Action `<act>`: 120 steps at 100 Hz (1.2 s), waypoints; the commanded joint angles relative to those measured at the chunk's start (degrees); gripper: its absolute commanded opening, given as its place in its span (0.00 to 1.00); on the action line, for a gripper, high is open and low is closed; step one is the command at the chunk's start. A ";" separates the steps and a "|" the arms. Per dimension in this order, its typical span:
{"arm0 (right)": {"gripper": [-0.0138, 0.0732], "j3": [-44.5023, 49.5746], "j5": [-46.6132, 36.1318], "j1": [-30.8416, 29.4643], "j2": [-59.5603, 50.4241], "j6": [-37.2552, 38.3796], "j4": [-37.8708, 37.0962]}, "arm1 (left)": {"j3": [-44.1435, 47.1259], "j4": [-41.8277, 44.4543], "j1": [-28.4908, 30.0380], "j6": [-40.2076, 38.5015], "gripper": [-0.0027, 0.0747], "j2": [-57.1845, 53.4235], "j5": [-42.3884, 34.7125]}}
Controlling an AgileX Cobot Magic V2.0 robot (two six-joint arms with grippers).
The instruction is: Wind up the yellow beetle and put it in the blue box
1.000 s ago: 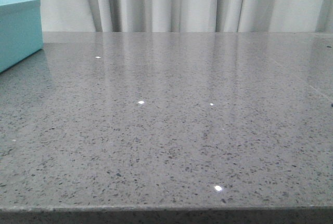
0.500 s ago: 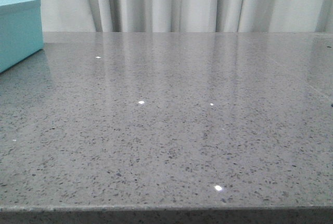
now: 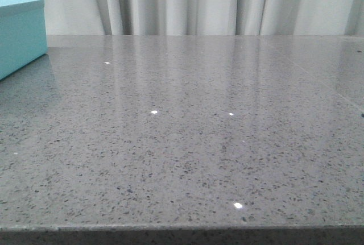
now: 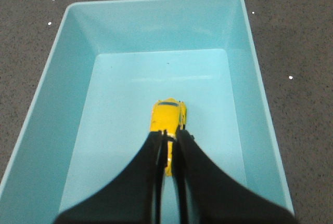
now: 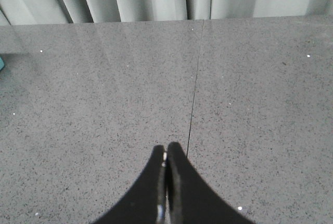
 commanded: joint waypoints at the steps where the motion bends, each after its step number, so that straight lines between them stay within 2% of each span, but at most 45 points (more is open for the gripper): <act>1: 0.08 -0.48 -5.27 -0.10 -1.15 -0.80 -0.82 | 2.74 -0.80 0.14 0.00 0.01 -4.70 -4.95; 15: 0.08 2.90 -8.49 -0.10 -4.12 -0.80 -1.86 | 9.96 -2.41 0.14 0.00 0.01 -11.23 -6.61; 34: 0.08 9.67 -13.46 -0.10 -9.77 -0.80 -3.60 | 20.13 -3.11 0.14 0.00 0.01 -20.86 -13.11; 72: 0.08 20.64 -16.76 -0.10 -18.67 -0.80 -3.85 | 36.09 -5.17 0.14 0.00 0.01 -38.42 -16.61; 95: 0.08 23.84 -20.84 -0.10 -20.61 -0.80 -3.85 | 40.47 -5.26 0.14 0.00 0.01 -46.12 -17.33; 120: 0.08 23.84 -20.14 -0.10 -20.61 -0.80 -3.85 | 41.03 -5.61 0.14 0.00 0.01 -46.82 -16.92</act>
